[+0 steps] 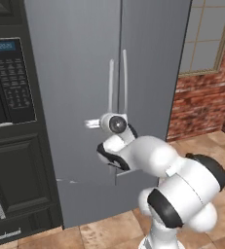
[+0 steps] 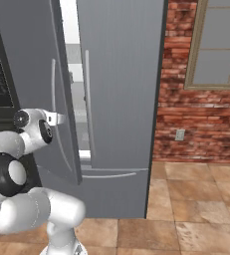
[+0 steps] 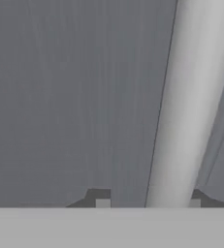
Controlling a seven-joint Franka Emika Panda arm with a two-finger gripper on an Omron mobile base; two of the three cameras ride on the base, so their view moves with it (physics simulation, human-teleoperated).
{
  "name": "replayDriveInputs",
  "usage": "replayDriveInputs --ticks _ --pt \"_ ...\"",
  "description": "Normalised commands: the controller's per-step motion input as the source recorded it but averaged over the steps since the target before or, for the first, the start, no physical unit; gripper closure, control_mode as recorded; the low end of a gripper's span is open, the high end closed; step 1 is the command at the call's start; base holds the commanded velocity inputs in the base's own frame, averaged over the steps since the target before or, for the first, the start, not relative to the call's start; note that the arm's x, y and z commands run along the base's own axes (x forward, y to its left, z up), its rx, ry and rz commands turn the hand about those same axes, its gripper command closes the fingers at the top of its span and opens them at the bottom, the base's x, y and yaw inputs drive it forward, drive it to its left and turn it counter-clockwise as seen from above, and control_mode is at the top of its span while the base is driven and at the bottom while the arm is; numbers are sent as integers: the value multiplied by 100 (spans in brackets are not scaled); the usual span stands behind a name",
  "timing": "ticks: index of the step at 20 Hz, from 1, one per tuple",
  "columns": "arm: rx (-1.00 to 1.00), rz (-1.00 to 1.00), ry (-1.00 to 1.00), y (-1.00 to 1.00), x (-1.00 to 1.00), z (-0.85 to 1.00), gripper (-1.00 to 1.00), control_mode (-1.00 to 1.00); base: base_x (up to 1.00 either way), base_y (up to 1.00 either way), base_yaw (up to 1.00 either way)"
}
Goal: Retrieve the chicken drumstick from the fridge and place it on the saucepan with marinade on the stove.
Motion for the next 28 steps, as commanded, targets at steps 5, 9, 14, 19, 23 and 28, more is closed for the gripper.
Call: replayDriveInputs --ticks 5,9,14,19,23,28 --pt "7 -17 0 100 -80 1 100 -100 0 0 0" --pt "8 -17 1 100 -68 8 100 -100 0 0 0" --pt "1 -14 2 88 -37 14 -100 -100 0 0 0" --pt "-3 -3 2 16 0 0 -100 -100 0 0 0" --pt "0 1 -1 -8 -84 -28 -100 -100 0 0 0" --pt "7 0 -3 -44 -100 -3 -100 -100 0 0 0"
